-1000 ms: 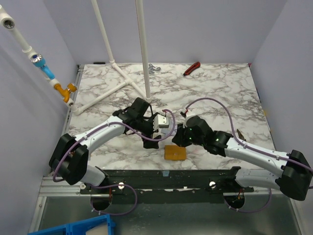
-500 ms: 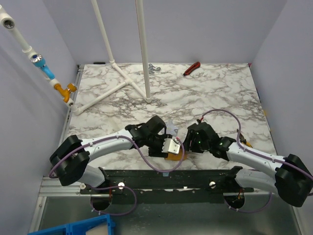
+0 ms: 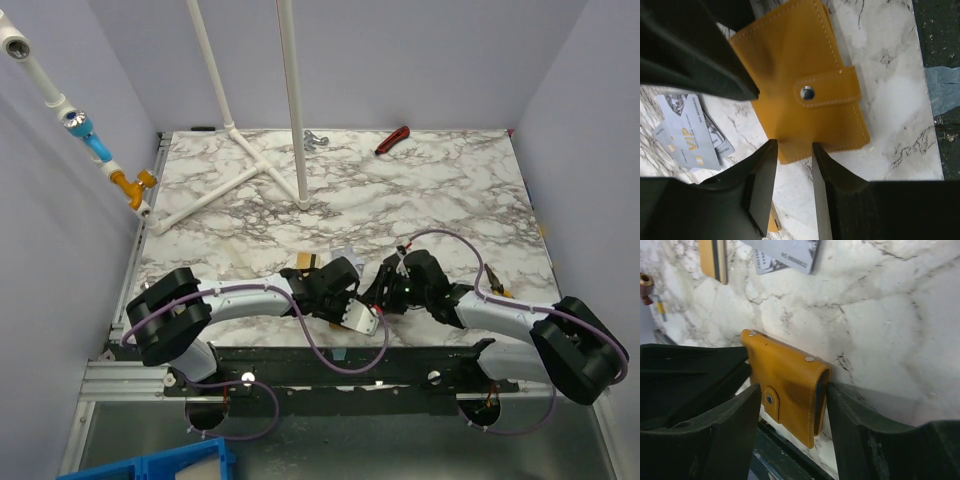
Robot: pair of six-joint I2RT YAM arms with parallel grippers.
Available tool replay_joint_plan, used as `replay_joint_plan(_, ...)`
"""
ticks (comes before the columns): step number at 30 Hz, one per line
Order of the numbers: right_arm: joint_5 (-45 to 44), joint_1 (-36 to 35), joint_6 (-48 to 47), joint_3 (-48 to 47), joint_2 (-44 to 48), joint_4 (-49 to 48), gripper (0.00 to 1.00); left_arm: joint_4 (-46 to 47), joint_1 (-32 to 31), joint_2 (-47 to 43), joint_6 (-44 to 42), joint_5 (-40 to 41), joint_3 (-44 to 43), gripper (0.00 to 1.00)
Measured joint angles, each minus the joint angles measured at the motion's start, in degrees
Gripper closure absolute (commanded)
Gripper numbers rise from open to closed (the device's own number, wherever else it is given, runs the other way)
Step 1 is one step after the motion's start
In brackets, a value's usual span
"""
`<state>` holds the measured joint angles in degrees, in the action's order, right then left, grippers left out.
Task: Put the credit cards into the card holder
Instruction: Pick up the card holder from the corner of the board.
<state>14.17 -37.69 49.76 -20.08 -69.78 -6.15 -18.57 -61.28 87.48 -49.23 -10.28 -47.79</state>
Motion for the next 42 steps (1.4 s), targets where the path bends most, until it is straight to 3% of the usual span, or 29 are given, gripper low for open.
replay_joint_plan(7,5.9,1.8,1.4,4.3,-4.9,-14.8,0.59,-1.4,-4.3,4.0,0.9,6.7,-2.8,0.85)
replay_joint_plan(11,7.0,2.7,1.1,4.3,-8.5,-19.7,0.8,-2.4,-4.8,4.4,2.7,8.3,-3.2,0.86)
replay_joint_plan(13,7.3,2.8,0.8,4.3,-9.6,-20.3,0.97,-2.9,-4.5,4.2,4.0,8.3,-3.2,0.86)
replay_joint_plan(14,7.6,2.9,0.8,4.3,-10.0,-20.4,0.99,-3.1,-4.2,4.1,4.8,8.3,-3.2,0.86)
replay_joint_plan(16,8.8,2.9,1.0,4.3,-10.4,-20.9,0.99,-3.8,-3.2,3.7,6.6,7.6,-3.2,0.8)
replay_joint_plan(19,10.6,2.9,1.2,4.2,-10.3,-20.9,0.99,-4.8,-0.9,2.9,9.0,5.4,-3.7,0.64)
replay_joint_plan(21,12.1,2.9,0.5,3.8,-9.8,-19.5,0.99,-7.1,1.2,2.4,11.0,3.0,-6.4,0.48)
replay_joint_plan(23,12.8,2.9,-1.5,2.3,-8.2,-16.0,0.99,-9.4,4.3,1.4,13.0,0.0,-10.0,0.25)
replay_joint_plan(26,13.2,2.9,-5.6,-2.0,-5.2,-10.0,0.99,-12.4,10.4,-1.3,16.6,-6.8,-16.4,0.02)
replay_joint_plan(31,13.2,2.7,-12.6,-9.8,0.6,-2.5,0.99,-15.2,20.5,-4.6,20.8,-19.5,-23.1,0.01)
replay_joint_plan(36,11.1,-0.9,-18.1,-16.7,4.8,3.6,0.99,-18.9,23.6,-4.6,22.5,-28.9,-21.6,0.01)
replay_joint_plan(42,7.5,-7.3,-26.1,-30.3,2.5,14.2,0.99,-25.6,27.3,-4.1,22.0,-35.2,-24.3,0.04)
